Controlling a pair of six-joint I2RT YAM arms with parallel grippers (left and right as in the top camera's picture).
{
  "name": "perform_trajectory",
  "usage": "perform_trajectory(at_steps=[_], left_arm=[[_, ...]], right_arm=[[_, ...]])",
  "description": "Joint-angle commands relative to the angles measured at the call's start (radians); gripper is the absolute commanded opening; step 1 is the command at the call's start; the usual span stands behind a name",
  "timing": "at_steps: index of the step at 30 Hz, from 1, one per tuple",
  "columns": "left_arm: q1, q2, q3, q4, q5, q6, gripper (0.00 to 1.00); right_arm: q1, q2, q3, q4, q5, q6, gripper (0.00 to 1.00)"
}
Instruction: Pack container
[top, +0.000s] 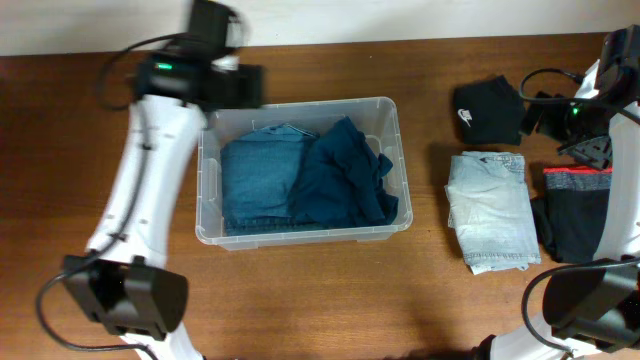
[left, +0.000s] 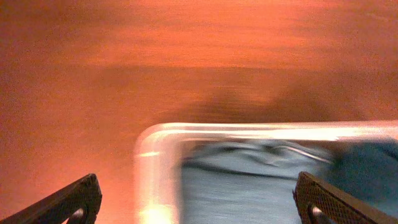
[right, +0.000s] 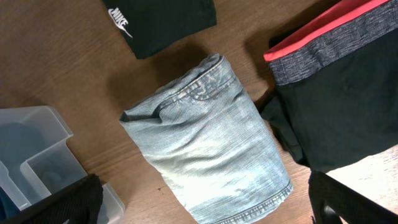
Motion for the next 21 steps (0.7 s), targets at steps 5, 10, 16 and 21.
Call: perform_trajectory(at_steps=[5,10,16,21], left_arm=[[0.246,-0.021,0.010,-0.050,-0.022,-0.134,1.00],[0.338,-0.021,0.006,-0.050,-0.024,-0.174,0.99],[0.409,0.003,0.006,-0.047,-0.023,-0.231,1.00],[0.417,0.004,0.006,-0.047,-0.023,-0.231,0.99]], right_arm=[[-0.003,-0.005,0.018,0.001,0.016,0.011,0.98],[-0.003,-0.005,0.018,0.005,0.012,0.011,0.98],[-0.003,-0.005,0.018,0.022,0.012,0.012,0.98],[-0.003,-0.005,0.018,0.087,0.008,0.012,0.98]])
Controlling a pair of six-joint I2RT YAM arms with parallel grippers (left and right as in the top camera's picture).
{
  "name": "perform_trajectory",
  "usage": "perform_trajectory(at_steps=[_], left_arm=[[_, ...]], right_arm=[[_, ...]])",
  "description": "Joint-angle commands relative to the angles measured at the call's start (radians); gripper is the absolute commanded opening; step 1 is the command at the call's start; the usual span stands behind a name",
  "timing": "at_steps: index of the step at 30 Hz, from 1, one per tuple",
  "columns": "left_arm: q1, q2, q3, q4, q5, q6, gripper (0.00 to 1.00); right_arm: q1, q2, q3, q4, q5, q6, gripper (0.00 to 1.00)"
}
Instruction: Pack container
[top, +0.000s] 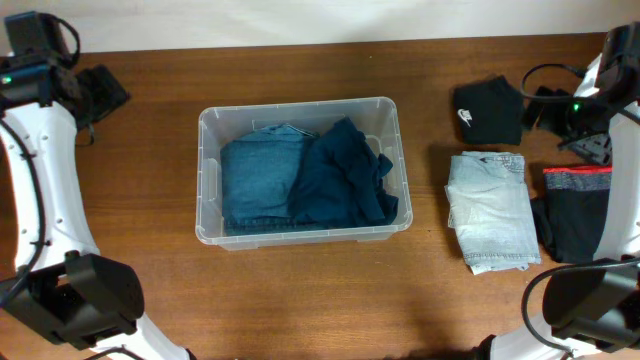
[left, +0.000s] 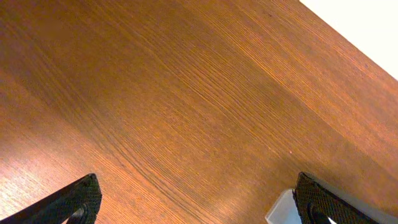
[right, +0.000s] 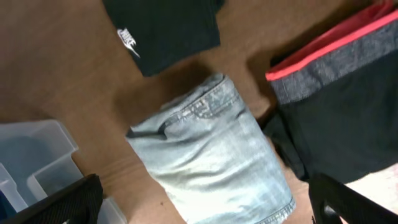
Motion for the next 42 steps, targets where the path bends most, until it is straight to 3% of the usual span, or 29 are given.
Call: perform_trajectory(at_steps=[1,6,12,17,21,24,28,33,42], left_arm=[[-0.002,0.004,0.006,-0.001,-0.004,-0.021,0.99],[-0.002,0.004,0.006,-0.001,-0.004,-0.021,0.99],[-0.002,0.004,0.006,-0.001,-0.004,-0.021,0.99],[-0.002,0.004,0.006,-0.001,-0.004,-0.021,0.99],[-0.002,0.004,0.006,-0.001,-0.004,-0.021,0.99],[-0.002,0.004,0.006,-0.001,-0.004,-0.021,0.99],[-0.002,0.004,0.006,-0.001,-0.004,-0.021,0.99],[-0.002,0.004,0.006,-0.001,-0.004,-0.021,0.99],[-0.002,0.004,0.006,-0.001,-0.004,-0.021,0.99]], right_arm=[[-0.003,-0.005,0.018,0.029,-0.009,0.012,0.98],[-0.003,-0.005,0.018,0.027,-0.113,0.021,0.99],[-0.040,-0.005,0.018,-0.047,-0.172,0.282,0.99],[-0.110,-0.019,0.018,-0.092,-0.213,0.385,0.99],[-0.196,-0.062,0.018,-0.116,-0.213,0.383,0.99],[-0.229,-0.103,0.018,-0.113,-0.215,0.189,0.99],[-0.208,-0.114,0.016,-0.176,-0.286,-0.210,0.98],[-0.135,-0.098,-0.018,-0.295,-0.373,-0.518,0.98],[0.018,-0.093,-0.058,-0.238,-0.308,-0.577,0.98]])
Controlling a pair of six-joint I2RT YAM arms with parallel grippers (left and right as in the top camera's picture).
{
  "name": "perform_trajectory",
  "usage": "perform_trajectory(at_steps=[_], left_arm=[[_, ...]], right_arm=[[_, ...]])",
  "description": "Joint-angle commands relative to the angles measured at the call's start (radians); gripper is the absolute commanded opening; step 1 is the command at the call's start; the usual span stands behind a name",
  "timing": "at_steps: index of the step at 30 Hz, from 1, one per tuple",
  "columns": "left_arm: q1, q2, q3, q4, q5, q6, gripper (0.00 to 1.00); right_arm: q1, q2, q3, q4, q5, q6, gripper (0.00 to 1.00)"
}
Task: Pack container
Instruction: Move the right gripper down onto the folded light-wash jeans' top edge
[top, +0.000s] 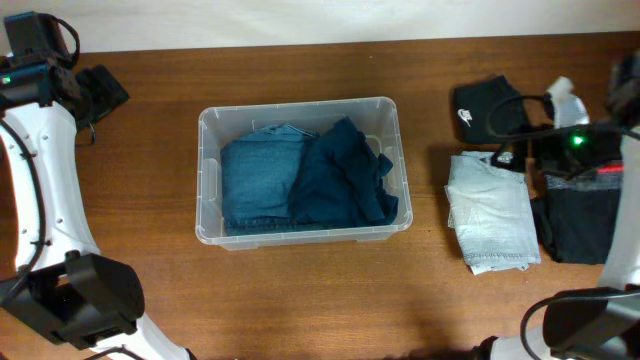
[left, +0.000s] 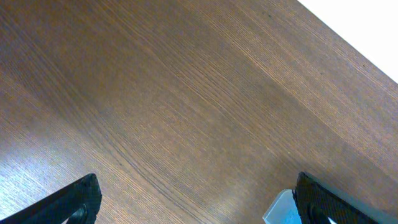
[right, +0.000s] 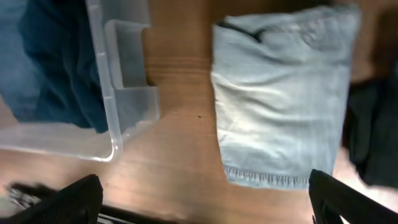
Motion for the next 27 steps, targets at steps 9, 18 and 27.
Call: perform_trajectory(at_steps=[9,18,27], left_arm=[[0.000,0.004,0.006,-0.001,-0.005,-0.013,0.99],[0.000,0.004,0.006,-0.001,-0.004,-0.013,0.99],[0.000,0.004,0.006,-0.001,-0.004,-0.013,0.99]], right_arm=[[0.050,0.007,-0.045,0.124,0.078,-0.126,0.98],[0.050,0.036,-0.078,0.182,0.037,-0.121,0.98],[0.069,0.042,-0.115,0.152,0.045,-0.176,0.98]])
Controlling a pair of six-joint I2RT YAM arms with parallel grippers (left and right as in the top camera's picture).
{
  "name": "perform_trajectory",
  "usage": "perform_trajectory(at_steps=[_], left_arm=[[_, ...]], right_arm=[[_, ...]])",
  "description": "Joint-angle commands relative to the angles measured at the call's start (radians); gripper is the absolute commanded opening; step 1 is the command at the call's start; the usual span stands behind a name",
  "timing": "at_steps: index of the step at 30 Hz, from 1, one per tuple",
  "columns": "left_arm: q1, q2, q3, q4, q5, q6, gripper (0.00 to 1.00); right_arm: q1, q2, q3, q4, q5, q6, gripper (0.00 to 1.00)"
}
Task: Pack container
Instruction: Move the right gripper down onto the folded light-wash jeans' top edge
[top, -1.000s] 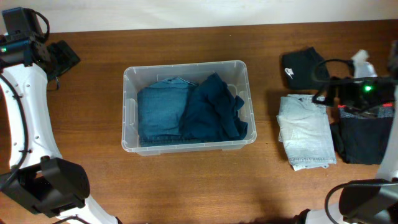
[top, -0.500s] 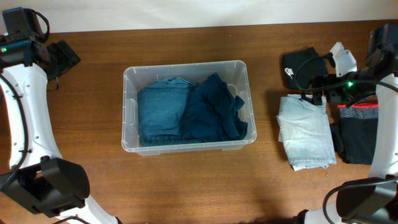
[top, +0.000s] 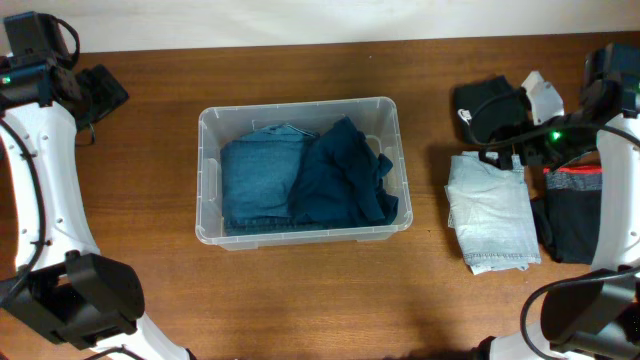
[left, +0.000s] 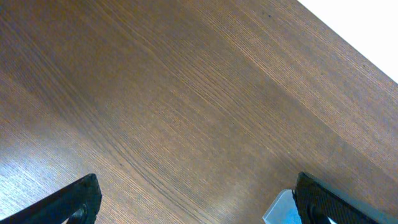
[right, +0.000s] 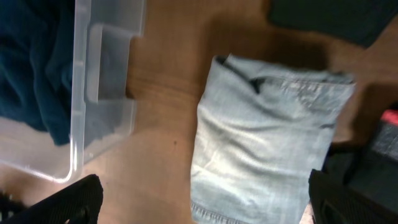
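A clear plastic container stands mid-table, holding folded blue jeans and a dark teal garment. To its right lies a folded light denim piece, also under the right wrist camera. My right gripper hangs open above the denim's left edge and the wood beside it, nothing between its fingers; overhead it sits at the denim's top edge. My left gripper is open over bare wood at the far left, with the container corner just showing.
A black Nike garment lies behind the denim. Black shorts with a red and grey waistband lie at the right edge. The container's wall is left of the right gripper.
The right gripper has shifted a little left over the light denim, which now fills more of its view, with less of the container showing. The left arm has not moved.
The left gripper was open over the container's back left corner, then stood at the table's far left and stayed. The right gripper was open at the far right above the clothes, then over the denim beside the container, where it is now.
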Motion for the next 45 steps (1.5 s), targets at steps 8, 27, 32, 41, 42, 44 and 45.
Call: perform_trajectory(at_steps=[8,27,32,41,42,44,45], left_arm=[[0.000,0.004,0.006,-0.001,-0.005,-0.013,0.99],[0.000,0.004,0.006,-0.001,-0.004,-0.013,0.99],[0.000,0.004,0.006,-0.001,-0.004,-0.013,0.99],[0.000,0.004,0.006,-0.001,-0.004,-0.013,1.00],[0.000,0.004,0.006,-0.001,-0.004,-0.013,0.99],[0.000,0.004,0.006,-0.001,-0.004,-0.013,0.99],[0.000,0.004,0.006,-0.001,-0.004,-0.013,0.99]], right_arm=[[0.055,0.047,-0.142,0.111,0.119,0.063,0.98],[0.011,0.262,-0.154,0.266,0.299,0.082,0.98],[-0.054,0.266,-0.153,0.304,0.262,0.117,0.98],[-0.111,0.266,-0.164,0.288,0.102,0.026,0.98],[-0.109,0.267,-0.169,0.289,0.102,0.026,0.98],[-0.103,0.271,-0.182,0.288,0.102,0.026,0.98],[-0.101,0.275,-0.192,0.288,0.102,0.026,0.99]])
